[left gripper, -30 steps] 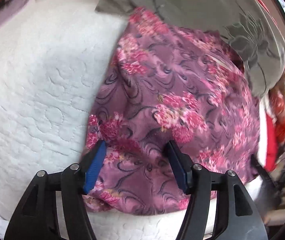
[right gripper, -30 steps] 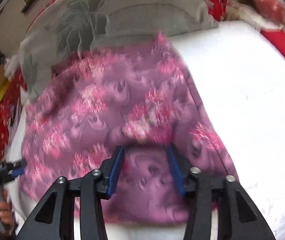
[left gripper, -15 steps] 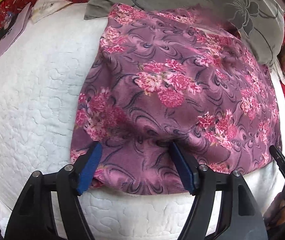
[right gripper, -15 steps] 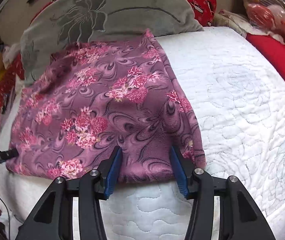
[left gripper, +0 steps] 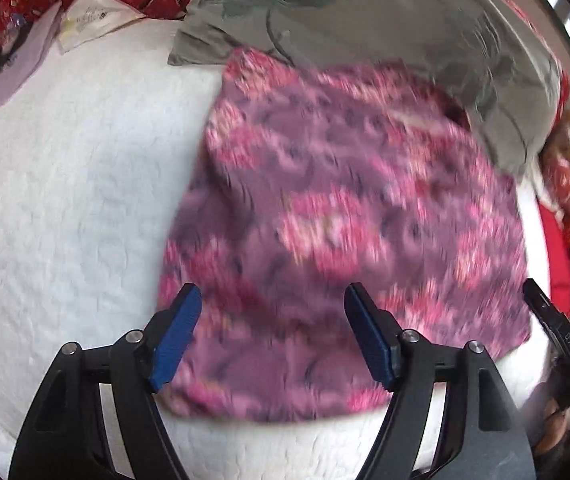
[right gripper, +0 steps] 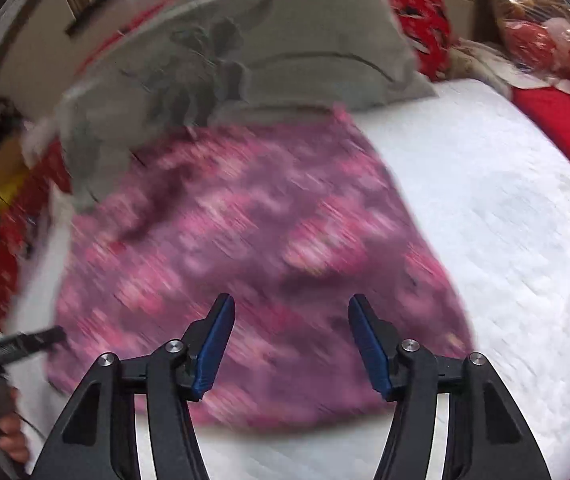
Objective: Fold small clothes
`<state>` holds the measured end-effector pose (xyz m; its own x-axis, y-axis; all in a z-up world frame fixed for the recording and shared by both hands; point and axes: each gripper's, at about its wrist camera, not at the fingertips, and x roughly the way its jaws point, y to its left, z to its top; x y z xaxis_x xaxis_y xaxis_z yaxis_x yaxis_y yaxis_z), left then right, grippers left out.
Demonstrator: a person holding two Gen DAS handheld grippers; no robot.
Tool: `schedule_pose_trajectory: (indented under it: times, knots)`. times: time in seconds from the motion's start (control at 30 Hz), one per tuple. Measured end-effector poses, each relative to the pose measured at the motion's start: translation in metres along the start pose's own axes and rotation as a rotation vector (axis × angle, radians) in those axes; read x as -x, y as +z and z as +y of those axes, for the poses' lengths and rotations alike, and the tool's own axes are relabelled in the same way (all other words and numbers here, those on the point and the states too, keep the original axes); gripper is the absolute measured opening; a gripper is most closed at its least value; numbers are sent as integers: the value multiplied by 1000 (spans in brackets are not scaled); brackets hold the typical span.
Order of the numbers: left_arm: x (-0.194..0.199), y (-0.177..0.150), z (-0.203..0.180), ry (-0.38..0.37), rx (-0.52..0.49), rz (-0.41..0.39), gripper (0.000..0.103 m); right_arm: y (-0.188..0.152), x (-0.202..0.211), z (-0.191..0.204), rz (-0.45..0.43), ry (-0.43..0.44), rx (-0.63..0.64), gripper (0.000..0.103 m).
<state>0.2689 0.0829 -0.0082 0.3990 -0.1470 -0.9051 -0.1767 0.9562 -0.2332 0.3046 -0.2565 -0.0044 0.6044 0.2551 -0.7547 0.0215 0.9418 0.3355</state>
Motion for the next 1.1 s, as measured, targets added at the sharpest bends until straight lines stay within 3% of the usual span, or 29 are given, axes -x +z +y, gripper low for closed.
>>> schedule_pose_trajectory:
  times: [0.17, 0.2, 0.27, 0.33, 0.37, 0.47, 0.57, 0.73, 0.87, 0.97, 1.0, 1.07, 1.1]
  knots:
    - [-14, 42, 10, -21, 60, -4, 74, 40, -44, 45, 36, 170, 10, 32]
    - [-17, 53, 10, -28, 62, -7, 74, 47, -59, 55, 52, 182, 14, 25]
    - [-24, 67, 8, -32, 54, -6, 74, 58, -87, 70, 96, 189, 1, 24]
    - [-29, 79, 5, -29, 39, -11, 74, 70, -116, 83, 130, 181, -13, 10]
    - [-34, 89, 3, -14, 32, -22, 74, 76, -124, 87, 129, 187, -20, 9]
    - [-51, 108, 6, 35, 55, -22, 74, 94, -141, 96, 85, 222, -75, 9]
    - [-76, 117, 19, 43, 114, 42, 74, 102, -169, 100, 158, 137, -42, 4]
    - [-55, 115, 21, 11, 75, -12, 74, 110, -132, 78, 65, 181, -51, 13]
    - [-45, 99, 7, -25, 43, -40, 74, 108, -99, 26, -13, 39, -73, 17]
    - [-61, 87, -7, 44, 1, 14, 74, 103, -100, -22, 10, -126, -146, 18]
    - [-63, 85, -10, 69, -16, 12, 75, 99, -103, -35, 31, -183, -158, 12]
    - [-60, 85, -10, 68, -23, 21, 75, 95, -95, -47, 10, -140, -187, 10]
    - [-58, 86, -9, 54, -9, 33, 75, 94, -88, -44, 0, -159, -189, 19]
